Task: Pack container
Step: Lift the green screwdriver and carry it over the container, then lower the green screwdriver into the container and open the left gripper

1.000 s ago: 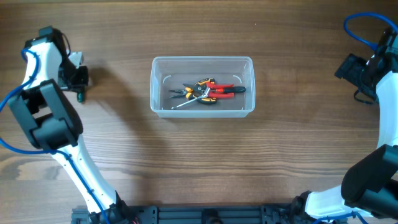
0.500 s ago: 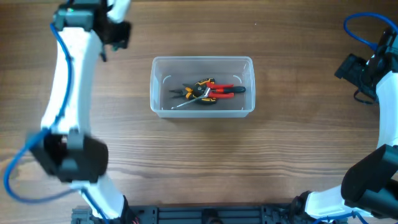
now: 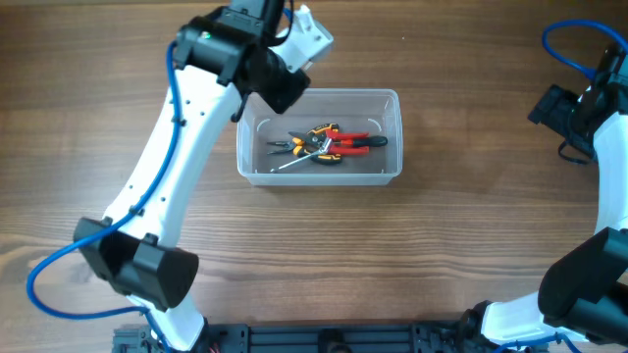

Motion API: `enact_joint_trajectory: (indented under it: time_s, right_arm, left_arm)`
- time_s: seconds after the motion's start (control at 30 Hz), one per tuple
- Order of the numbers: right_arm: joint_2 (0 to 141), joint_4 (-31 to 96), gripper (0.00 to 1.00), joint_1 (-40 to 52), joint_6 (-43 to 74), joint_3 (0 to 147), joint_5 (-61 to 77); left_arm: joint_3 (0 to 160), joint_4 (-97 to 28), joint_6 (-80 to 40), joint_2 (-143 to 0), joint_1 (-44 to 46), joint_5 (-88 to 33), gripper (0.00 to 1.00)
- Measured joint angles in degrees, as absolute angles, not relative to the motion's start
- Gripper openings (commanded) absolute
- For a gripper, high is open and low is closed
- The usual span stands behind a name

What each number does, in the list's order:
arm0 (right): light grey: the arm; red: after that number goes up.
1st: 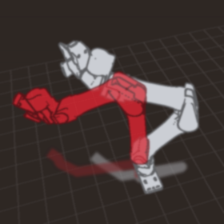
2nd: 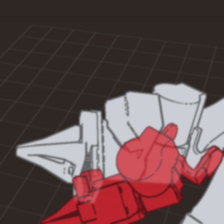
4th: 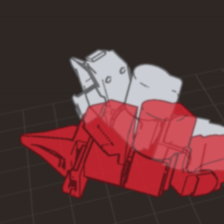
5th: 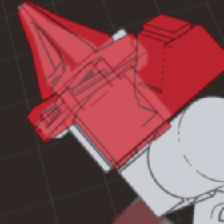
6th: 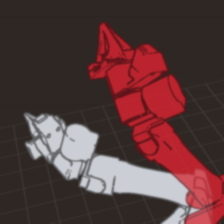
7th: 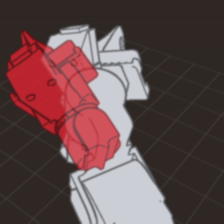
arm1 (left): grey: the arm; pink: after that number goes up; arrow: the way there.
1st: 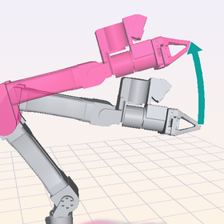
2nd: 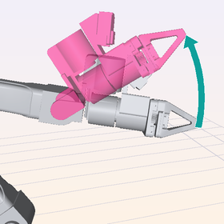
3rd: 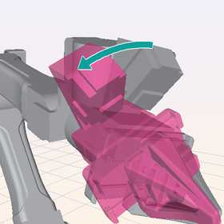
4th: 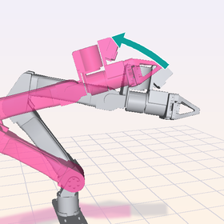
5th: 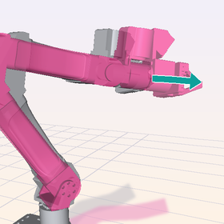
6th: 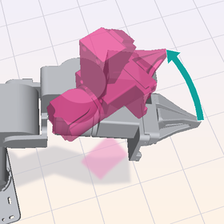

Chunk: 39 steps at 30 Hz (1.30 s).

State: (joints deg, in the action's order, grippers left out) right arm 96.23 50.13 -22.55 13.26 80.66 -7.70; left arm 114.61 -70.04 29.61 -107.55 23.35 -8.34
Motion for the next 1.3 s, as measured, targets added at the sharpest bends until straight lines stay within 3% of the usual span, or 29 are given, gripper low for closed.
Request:
enact_joint_trajectory:
  time_s: [0.93,1.0,1.07,1.17,1.3]
  right_arm:
    - [96.2,50.13,1.0,-22.55,13.26,80.68,-7.7]
    - [96.23,50.13,1.0,-22.55,13.26,80.66,-7.7]
    - [96.2,50.13,1.0,-22.55,13.26,80.66,-7.7]
    - [96.23,50.13,1.0,-22.55,13.26,80.66,-7.7]
    - [96.2,50.13,1.0,-22.55,13.26,80.66,-7.7]
  left_arm:
    - [114.58,-77.6,32.8,-128.53,24.27,-16.45,0.04]
    - [114.58,-78.48,32.95,-130.17,24.27,-16.45,0.09]
    - [114.58,-78.89,33.12,-131.09,24.27,-16.43,0.23]
    - [114.58,-78.74,33.58,-131.5,24.27,-16.4,0.31]
    - [114.58,-78.17,33.61,-131.5,24.27,-16.47,0.31]
